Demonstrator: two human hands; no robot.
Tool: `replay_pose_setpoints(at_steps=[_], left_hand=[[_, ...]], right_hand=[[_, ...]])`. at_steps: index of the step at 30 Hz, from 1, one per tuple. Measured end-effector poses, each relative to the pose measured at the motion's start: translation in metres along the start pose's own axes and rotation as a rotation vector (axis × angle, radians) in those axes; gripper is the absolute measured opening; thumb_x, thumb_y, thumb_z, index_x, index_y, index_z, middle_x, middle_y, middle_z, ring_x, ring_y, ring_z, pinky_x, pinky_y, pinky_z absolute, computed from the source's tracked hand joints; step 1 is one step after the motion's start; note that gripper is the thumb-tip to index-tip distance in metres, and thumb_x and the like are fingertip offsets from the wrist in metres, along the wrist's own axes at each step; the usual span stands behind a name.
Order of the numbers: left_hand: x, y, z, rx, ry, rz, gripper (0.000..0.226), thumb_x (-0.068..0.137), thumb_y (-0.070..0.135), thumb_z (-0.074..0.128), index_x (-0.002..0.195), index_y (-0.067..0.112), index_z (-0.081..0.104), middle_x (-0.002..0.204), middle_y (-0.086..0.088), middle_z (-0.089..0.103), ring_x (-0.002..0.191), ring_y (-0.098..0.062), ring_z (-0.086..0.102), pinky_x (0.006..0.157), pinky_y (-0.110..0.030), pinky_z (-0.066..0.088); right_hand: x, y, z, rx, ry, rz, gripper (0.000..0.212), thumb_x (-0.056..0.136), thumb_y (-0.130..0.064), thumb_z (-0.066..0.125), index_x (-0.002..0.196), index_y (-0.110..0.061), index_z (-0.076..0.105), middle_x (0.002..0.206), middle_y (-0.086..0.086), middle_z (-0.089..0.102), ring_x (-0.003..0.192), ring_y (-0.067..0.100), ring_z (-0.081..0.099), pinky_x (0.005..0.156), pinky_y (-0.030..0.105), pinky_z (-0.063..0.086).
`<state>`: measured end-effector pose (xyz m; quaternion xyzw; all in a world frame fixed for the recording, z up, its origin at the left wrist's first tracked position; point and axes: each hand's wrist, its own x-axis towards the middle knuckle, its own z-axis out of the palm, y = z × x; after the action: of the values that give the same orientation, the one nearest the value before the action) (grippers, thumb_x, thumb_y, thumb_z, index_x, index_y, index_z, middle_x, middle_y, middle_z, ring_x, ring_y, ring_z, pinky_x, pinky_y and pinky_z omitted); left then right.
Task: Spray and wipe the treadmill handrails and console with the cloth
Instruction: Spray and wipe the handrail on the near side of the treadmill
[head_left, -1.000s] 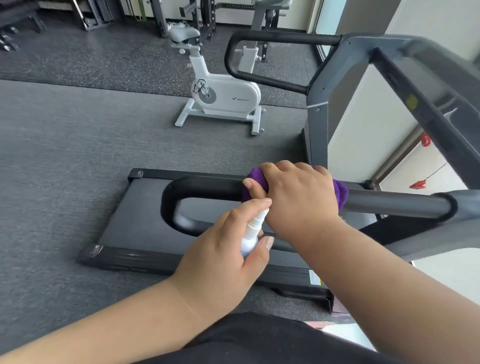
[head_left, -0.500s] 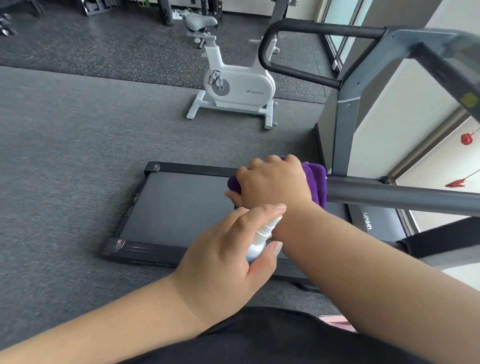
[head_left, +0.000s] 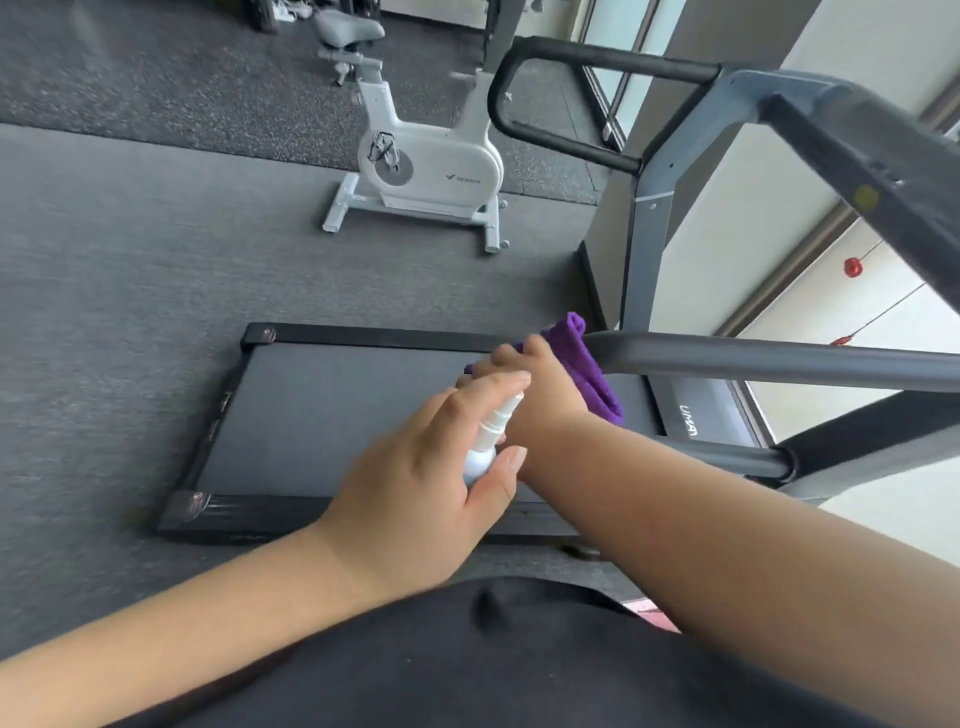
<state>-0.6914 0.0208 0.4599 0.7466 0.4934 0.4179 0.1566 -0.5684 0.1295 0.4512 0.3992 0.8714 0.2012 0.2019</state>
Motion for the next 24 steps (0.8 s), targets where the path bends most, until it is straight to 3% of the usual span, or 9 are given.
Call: replay_pose_setpoints(at_steps=[3, 6, 10, 12, 15, 20, 24], left_hand=[[-0.007, -0.010, -0.003, -0.061, -0.008, -0.118, 0.047, 0.089, 0.049, 0.048, 0.133, 0.052, 0.028, 0.106, 0.016, 0.060, 0.086, -0.001, 0.056, 0.073, -0.011, 0.042], [-0.015, -0.018, -0.002, -0.119, -0.003, -0.168, 0.048, 0.091, 0.046, 0.050, 0.131, 0.056, 0.026, 0.101, 0.019, 0.060, 0.085, 0.002, 0.057, 0.071, -0.004, 0.039], [-0.019, -0.023, -0.005, -0.151, -0.003, -0.165, 0.048, 0.089, 0.050, 0.047, 0.132, 0.055, 0.027, 0.101, 0.021, 0.058, 0.086, 0.002, 0.058, 0.073, -0.010, 0.041], [-0.021, -0.026, -0.005, -0.157, -0.009, -0.160, 0.048, 0.089, 0.050, 0.047, 0.133, 0.053, 0.027, 0.100, 0.021, 0.058, 0.086, 0.001, 0.058, 0.075, -0.010, 0.042], [-0.025, -0.028, -0.005, -0.148, -0.016, -0.123, 0.047, 0.090, 0.045, 0.050, 0.134, 0.048, 0.031, 0.098, 0.023, 0.058, 0.086, 0.003, 0.058, 0.077, -0.008, 0.042], [-0.019, -0.015, 0.004, -0.153, -0.041, -0.039, 0.050, 0.091, 0.041, 0.053, 0.135, 0.046, 0.031, 0.098, 0.021, 0.057, 0.085, 0.005, 0.058, 0.077, -0.026, 0.051], [-0.008, 0.000, 0.014, -0.167, -0.080, 0.042, 0.051, 0.090, 0.039, 0.053, 0.135, 0.046, 0.030, 0.097, 0.016, 0.059, 0.085, -0.003, 0.060, 0.076, -0.030, 0.051]], right_hand=[[-0.020, 0.033, -0.009, 0.200, 0.211, 0.244, 0.045, 0.084, -0.061, 0.047, 0.112, -0.029, 0.061, 0.114, -0.004, 0.058, 0.106, 0.025, 0.054, 0.078, 0.040, 0.036], [-0.039, 0.066, -0.010, 0.482, 0.308, 0.495, 0.061, 0.078, -0.077, 0.037, 0.115, -0.038, 0.065, 0.125, -0.003, 0.053, 0.114, 0.029, 0.050, 0.088, 0.046, 0.043], [-0.057, 0.085, 0.006, 0.694, 0.442, 0.704, 0.059, 0.080, -0.077, 0.038, 0.115, -0.039, 0.068, 0.125, -0.005, 0.055, 0.119, 0.027, 0.048, 0.102, 0.044, 0.040], [-0.059, 0.081, 0.009, 0.662, 0.488, 0.753, 0.054, 0.085, -0.072, 0.038, 0.114, -0.037, 0.068, 0.120, -0.005, 0.060, 0.113, 0.029, 0.052, 0.099, 0.045, 0.041], [-0.050, 0.058, 0.006, 0.429, 0.478, 0.661, 0.046, 0.088, -0.066, 0.043, 0.109, -0.034, 0.067, 0.113, -0.004, 0.065, 0.105, 0.031, 0.056, 0.085, 0.044, 0.041], [-0.034, 0.032, -0.004, 0.134, 0.304, 0.379, 0.043, 0.089, -0.061, 0.047, 0.105, -0.026, 0.068, 0.107, -0.002, 0.063, 0.105, 0.031, 0.054, 0.080, 0.043, 0.037], [-0.027, 0.010, 0.001, 0.050, 0.210, 0.138, 0.021, 0.083, -0.029, 0.057, 0.102, -0.027, 0.066, 0.103, -0.005, 0.058, 0.102, 0.028, 0.049, 0.085, 0.044, 0.039]])
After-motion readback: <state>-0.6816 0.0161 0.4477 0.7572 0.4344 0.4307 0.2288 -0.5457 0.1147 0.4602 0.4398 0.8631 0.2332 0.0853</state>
